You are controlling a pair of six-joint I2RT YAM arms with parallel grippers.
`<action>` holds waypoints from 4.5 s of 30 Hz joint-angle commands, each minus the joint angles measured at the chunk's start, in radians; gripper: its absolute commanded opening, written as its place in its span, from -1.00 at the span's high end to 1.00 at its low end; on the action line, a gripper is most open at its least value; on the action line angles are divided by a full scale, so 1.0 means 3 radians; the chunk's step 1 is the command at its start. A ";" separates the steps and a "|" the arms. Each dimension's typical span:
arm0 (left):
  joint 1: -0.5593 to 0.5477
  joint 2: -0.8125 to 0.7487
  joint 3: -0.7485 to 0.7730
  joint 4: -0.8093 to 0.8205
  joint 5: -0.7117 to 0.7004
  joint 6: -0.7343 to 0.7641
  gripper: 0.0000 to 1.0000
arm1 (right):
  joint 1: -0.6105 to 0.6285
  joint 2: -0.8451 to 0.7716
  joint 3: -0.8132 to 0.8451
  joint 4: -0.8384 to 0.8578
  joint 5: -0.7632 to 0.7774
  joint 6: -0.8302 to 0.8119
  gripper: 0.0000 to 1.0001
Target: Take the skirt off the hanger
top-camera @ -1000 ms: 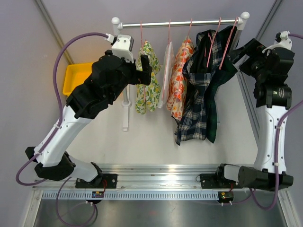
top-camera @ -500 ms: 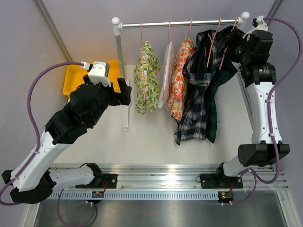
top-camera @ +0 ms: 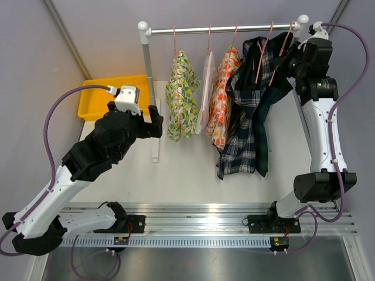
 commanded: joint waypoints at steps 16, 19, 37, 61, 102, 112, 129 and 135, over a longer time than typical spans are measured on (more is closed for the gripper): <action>-0.0037 0.0243 0.0283 0.0131 0.0313 -0.0084 -0.98 | 0.0112 -0.0130 0.0872 -0.0192 0.0082 -0.0232 1.00; -0.0119 0.0386 0.0508 0.0090 0.0334 -0.0018 -0.98 | 0.0112 -0.0181 0.0934 -0.0248 0.0072 -0.0221 1.00; -0.1822 0.2369 0.2370 0.0335 0.0615 0.0408 -0.98 | 0.0112 -0.1408 0.0059 -0.0667 0.0465 -0.0186 1.00; -0.2083 0.2948 0.1399 0.1793 -0.0367 0.0059 1.00 | 0.0112 -0.1531 0.0300 -0.0964 0.0440 0.0004 1.00; -0.4113 0.1174 -0.0289 -0.2773 -0.2212 -0.4671 1.00 | 0.0112 0.0530 0.1062 -0.1189 -0.0071 -0.0170 1.00; -0.3408 0.0295 -0.0540 -0.1931 -0.2392 -0.2980 1.00 | 0.0107 0.0197 0.0505 -0.1158 0.0108 -0.0226 1.00; -0.1005 0.0355 0.0359 -0.0447 -0.1569 0.0187 1.00 | 0.0112 0.0003 -0.0170 -0.1046 0.0215 -0.0273 0.82; -0.0483 0.0411 0.0815 -0.0344 -0.1573 0.0570 1.00 | 0.0112 -0.0023 -0.0196 -0.1072 0.0251 -0.0273 -0.83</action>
